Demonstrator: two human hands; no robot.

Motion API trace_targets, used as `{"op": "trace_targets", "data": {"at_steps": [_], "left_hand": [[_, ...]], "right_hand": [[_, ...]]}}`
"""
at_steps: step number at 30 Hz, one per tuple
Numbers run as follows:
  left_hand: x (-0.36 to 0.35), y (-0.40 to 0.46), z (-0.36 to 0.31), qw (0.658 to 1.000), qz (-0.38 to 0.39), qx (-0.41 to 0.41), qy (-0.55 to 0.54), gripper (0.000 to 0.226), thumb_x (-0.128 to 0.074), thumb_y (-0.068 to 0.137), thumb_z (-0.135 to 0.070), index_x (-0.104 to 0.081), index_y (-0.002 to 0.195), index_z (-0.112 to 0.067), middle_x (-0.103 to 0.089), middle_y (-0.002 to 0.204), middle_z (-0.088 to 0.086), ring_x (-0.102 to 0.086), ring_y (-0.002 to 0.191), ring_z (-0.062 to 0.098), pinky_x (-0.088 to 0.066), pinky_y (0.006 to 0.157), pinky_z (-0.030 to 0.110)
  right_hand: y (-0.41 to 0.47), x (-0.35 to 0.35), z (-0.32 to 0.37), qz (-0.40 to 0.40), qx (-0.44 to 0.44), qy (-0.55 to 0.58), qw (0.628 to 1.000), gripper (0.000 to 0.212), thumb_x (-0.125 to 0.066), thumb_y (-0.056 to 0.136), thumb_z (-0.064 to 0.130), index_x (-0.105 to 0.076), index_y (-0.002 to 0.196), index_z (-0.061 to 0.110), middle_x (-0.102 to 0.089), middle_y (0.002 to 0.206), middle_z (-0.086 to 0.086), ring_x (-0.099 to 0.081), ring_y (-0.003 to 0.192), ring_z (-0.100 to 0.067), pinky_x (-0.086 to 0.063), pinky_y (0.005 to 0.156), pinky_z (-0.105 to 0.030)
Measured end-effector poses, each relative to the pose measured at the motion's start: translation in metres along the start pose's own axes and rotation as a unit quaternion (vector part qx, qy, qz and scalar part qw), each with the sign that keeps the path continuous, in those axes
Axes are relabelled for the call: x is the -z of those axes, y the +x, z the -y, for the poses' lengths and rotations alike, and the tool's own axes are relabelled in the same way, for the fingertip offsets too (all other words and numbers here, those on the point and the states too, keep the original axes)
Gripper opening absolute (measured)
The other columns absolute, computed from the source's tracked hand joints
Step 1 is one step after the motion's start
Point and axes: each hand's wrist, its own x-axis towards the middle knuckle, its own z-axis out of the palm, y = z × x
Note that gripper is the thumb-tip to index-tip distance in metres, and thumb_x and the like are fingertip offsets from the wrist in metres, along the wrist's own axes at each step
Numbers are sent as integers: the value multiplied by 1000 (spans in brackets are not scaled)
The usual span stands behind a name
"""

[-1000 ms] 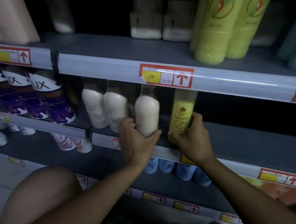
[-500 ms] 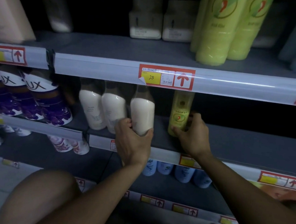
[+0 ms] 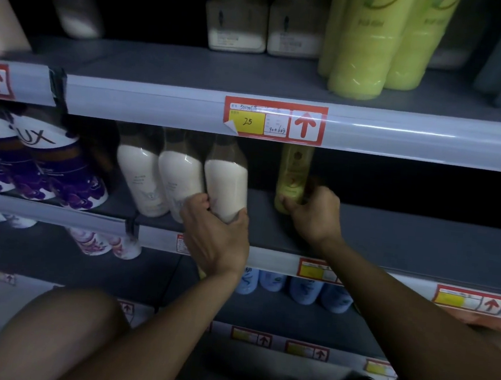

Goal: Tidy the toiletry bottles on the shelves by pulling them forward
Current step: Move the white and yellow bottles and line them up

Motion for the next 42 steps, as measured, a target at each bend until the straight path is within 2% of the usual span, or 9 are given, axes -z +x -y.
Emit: {"op": "trace_targets", "data": {"at_steps": [3,9,18,21,25,28,32,35,42], "left_hand": [[0,0,-2,1000,-2,11,4,62,-92,68,-34,-52,113,-20,-57,121,2,-63,108,28,-48,85,40],[2,-2,-3,1000,-7,-1,10,61,-92,68,-32,-51,112,-18,-56,120,4,-63,107,30,-56,86,52],[6,-2,-6,1000,-3,-5,8,60,-92,69,-31,-54,113,-18,-55,118,3,-61,110,31,-54,91,49],[11,-6,-9,998,-16,-51,-15,46,-85,75,-21,-55,109,-13,-55,111,3,-58,105,27,-50,88,42],[19,-11,-15,991,6,-120,-64,34,-72,77,-6,-58,108,-11,-53,105,3,-54,101,26,-39,86,18],[28,-16,-26,980,30,-170,-94,23,-65,79,-7,-61,102,-10,-55,104,5,-55,102,27,-35,85,8],[41,-15,-44,965,32,-232,-114,16,-65,77,-3,-61,90,-10,-57,95,5,-53,92,27,-37,79,15],[53,-13,-63,958,21,-250,-138,16,-65,76,1,-61,88,-9,-56,91,2,-51,87,22,-40,75,23],[88,-5,-136,927,17,-311,-209,15,-67,79,2,-63,88,-9,-60,93,2,-59,84,24,-49,71,34]], "right_hand": [[1,-1,2,1,-2,8,1000,47,-84,83,37,-72,112,3,-75,109,-15,-72,102,-33,-61,86,-52],[0,-2,8,5,0,10,1000,47,-83,86,37,-73,111,-1,-75,108,-20,-72,102,-36,-61,86,-53],[2,-5,9,-8,5,23,1000,45,-83,88,33,-71,114,-2,-75,110,-20,-71,102,-36,-60,86,-52],[3,-4,6,-6,-7,19,1000,48,-83,85,40,-73,110,0,-75,106,-19,-72,98,-35,-61,82,-52],[2,5,4,-7,-11,5,1000,49,-82,83,48,-74,101,4,-76,98,-13,-73,90,-29,-62,77,-50],[-7,16,3,-8,15,-2,1000,58,-71,78,64,-71,107,13,-75,104,-6,-73,96,-24,-62,81,-49],[-29,50,14,-5,50,14,999,36,-78,91,31,-65,118,11,-72,108,-3,-70,100,-21,-59,90,-46],[-47,80,21,-4,93,24,995,32,-72,92,13,-64,123,10,-71,99,6,-71,90,-13,-60,90,-42],[-92,144,52,-81,263,22,961,18,-62,88,11,-71,102,19,-72,87,14,-70,80,-3,-60,71,-34]]}}
